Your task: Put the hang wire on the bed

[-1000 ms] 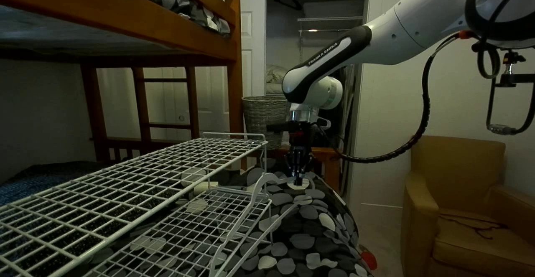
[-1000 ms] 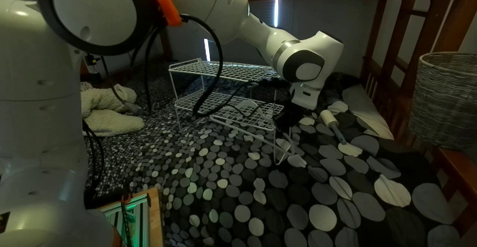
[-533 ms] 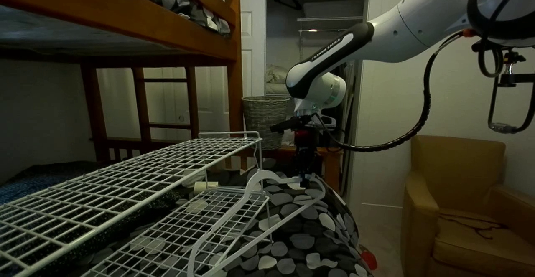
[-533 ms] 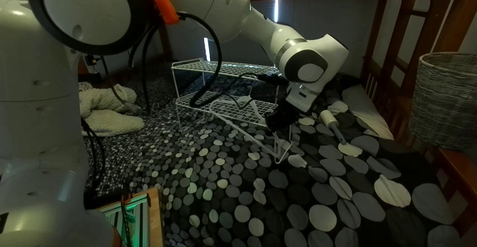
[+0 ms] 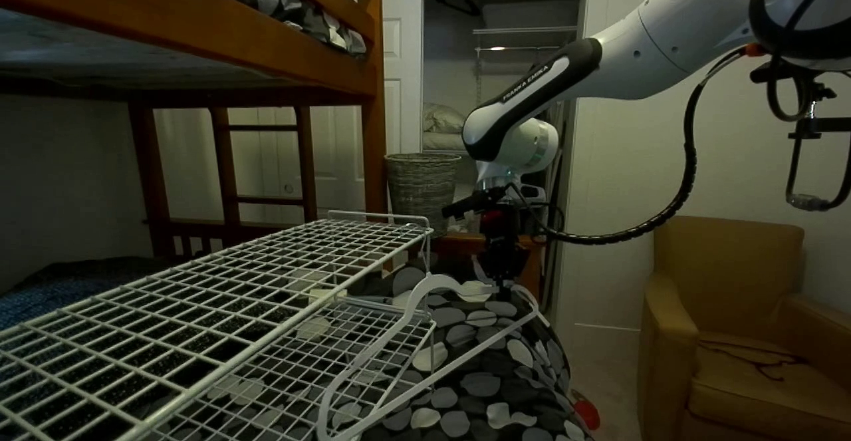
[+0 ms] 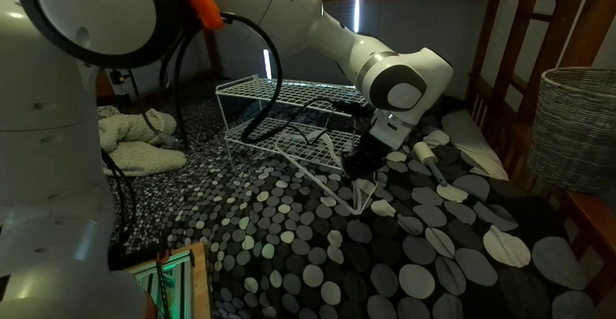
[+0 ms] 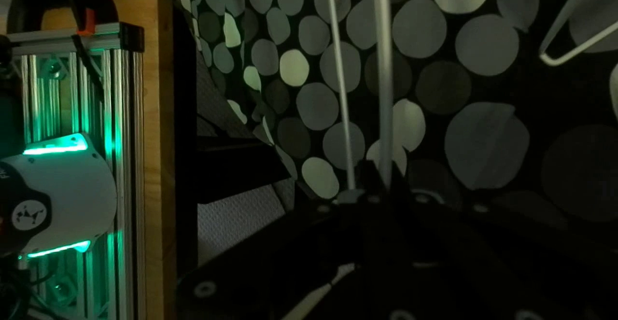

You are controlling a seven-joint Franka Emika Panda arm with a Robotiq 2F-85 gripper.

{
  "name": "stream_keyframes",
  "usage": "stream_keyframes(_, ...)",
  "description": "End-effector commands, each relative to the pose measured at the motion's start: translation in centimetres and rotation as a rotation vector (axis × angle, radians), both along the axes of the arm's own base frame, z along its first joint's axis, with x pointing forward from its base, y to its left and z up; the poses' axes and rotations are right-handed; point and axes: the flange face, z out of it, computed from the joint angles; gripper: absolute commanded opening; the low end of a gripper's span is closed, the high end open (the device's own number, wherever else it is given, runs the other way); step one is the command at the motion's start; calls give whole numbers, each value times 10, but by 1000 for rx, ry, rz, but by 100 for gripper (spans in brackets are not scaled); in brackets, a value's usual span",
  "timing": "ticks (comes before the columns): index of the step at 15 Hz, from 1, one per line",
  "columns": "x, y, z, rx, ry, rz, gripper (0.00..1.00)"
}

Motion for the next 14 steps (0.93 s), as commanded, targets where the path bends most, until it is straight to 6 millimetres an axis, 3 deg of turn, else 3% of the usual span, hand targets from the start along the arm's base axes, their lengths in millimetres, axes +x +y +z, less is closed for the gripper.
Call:
stream_keyframes(1, -15, -10, 8, -94, -27, -22, 1)
stream_keyframes(7, -25, -13, 19, -59, -51, 84, 1)
stream_keyframes(14, -15, -12, 32, 6, -238, 8, 1)
